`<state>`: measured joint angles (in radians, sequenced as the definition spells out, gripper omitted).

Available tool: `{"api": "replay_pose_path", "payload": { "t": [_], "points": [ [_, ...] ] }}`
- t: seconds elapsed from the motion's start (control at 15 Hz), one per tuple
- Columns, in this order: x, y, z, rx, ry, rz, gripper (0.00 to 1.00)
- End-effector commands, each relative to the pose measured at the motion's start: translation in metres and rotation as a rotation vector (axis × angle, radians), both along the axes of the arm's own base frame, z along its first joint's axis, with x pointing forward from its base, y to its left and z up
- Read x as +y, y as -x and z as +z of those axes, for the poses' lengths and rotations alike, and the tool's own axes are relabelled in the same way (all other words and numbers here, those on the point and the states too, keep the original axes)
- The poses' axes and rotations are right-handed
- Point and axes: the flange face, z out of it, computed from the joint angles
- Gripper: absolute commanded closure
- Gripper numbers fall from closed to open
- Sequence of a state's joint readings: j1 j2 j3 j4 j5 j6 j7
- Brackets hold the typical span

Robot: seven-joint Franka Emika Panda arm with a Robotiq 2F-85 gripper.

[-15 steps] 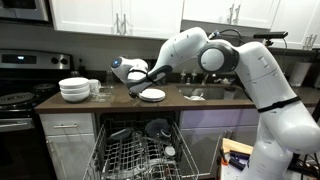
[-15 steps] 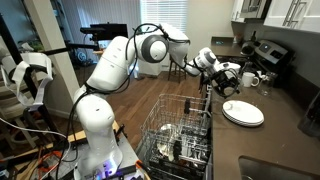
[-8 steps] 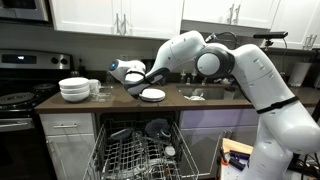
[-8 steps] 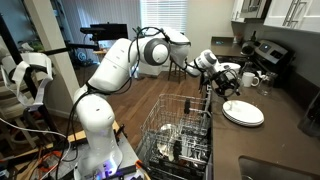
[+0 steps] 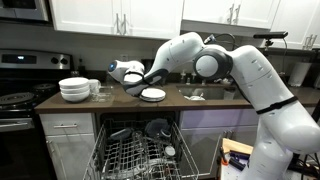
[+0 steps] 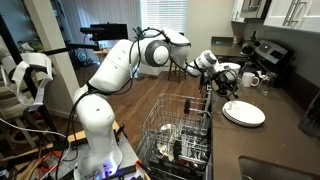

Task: Put one white plate inside the dishwasher

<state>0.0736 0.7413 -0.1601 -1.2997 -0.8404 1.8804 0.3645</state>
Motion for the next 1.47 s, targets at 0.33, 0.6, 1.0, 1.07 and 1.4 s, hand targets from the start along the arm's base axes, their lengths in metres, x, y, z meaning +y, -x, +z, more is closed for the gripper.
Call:
{"api": "replay_pose_path", "payload": {
  "t": [0.33,0.6,1.0,1.07,1.4],
  "points": [
    [0.0095,-0.0109,-0.0069,0.007,0.024,-0.010,0.30],
    [0.0097,-0.0137,-0.0095,0.008,0.030,-0.012,0.43],
    [0.0089,-0.0134,-0.0059,0.015,0.040,-0.030,0.20],
    [0.0087,-0.0135,-0.0051,0.015,0.040,-0.033,0.24],
    [0.0088,-0.0121,-0.0028,0.020,0.047,-0.046,0.13]
  ]
}}
